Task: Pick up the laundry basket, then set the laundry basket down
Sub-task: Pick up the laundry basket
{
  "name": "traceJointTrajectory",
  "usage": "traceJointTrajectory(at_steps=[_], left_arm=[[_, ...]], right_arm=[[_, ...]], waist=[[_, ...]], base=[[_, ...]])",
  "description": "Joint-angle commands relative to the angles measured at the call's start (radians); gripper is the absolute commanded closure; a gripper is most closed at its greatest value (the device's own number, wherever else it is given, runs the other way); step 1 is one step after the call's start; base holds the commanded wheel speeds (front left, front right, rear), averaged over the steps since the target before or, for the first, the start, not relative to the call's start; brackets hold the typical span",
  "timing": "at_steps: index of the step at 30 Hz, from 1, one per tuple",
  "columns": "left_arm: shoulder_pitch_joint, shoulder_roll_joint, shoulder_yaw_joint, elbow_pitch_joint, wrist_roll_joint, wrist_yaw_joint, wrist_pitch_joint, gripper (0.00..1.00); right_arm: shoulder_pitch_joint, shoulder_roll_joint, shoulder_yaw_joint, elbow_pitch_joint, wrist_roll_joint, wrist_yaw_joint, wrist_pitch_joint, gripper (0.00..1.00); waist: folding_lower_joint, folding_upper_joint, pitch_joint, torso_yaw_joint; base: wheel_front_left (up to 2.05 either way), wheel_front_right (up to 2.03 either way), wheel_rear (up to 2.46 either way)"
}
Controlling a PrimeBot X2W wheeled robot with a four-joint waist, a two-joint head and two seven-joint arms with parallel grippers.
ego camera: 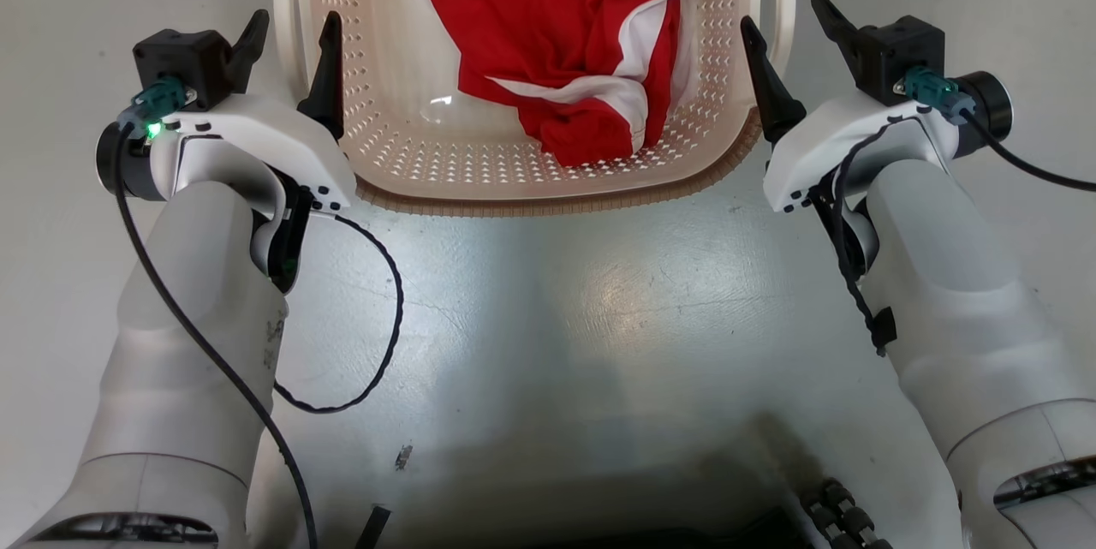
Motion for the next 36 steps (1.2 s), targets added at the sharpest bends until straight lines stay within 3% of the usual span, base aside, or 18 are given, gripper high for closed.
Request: traceJointTrajectory(at_steps=[1,16,36], left_arm=[[0.003,0.028,0.006,0.002,0.016,-0.001,-0.005,0.00],[-0.081,0.031,-0.022,0.109,0.060,0.001,-0.005,0.00],[-0.153,0.014,-0.047,0.204,0.074,0.008,-0.005,0.00]], right_arm=[[0.018,0.012,0.028,-0.001,0.021,0.006,-0.011,0.00],[-0.038,0.012,0.073,0.094,0.114,0.006,-0.011,0.00],[-0.123,0.012,0.208,0.225,0.284,0.006,-0.011,0.00]], waist=[[0.0000,0.0000,0.012,0.001],[0.0000,0.0000,0.036,0.003],[0.0000,0.0000,0.029,0.019]], base=[[0.00,0.00,0.00],[0.00,0.00,0.00],[0.00,0.00,0.00]])
